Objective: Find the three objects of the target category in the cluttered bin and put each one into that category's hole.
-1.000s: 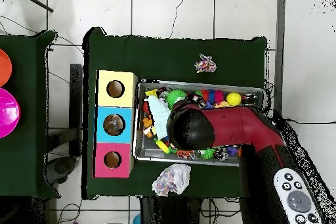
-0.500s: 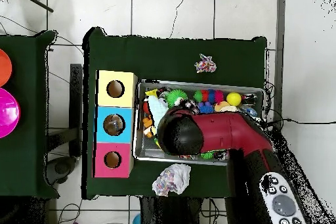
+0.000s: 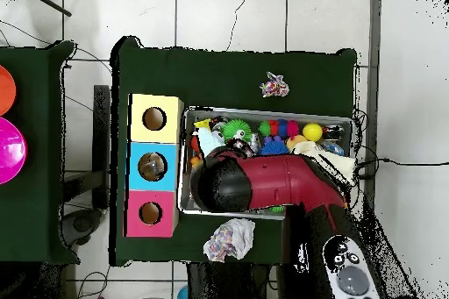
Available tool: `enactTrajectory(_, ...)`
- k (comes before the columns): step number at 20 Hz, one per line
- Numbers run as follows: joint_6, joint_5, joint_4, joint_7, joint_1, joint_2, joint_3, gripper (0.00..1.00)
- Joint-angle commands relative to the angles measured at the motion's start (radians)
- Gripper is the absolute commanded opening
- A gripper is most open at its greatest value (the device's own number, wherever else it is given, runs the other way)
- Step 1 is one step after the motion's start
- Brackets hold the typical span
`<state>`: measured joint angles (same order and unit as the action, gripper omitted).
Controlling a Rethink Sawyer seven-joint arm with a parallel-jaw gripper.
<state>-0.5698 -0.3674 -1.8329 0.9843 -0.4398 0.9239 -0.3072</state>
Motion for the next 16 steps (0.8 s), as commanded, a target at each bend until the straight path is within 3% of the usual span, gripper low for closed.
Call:
enactTrajectory(1,0.049,0.048,-0.042,0.315,0.036,0.002,0.071,0.0)
enactTrajectory(16,0.025,0.112,-0.009,0.334,0.153,-0.003,0.148,0.0)
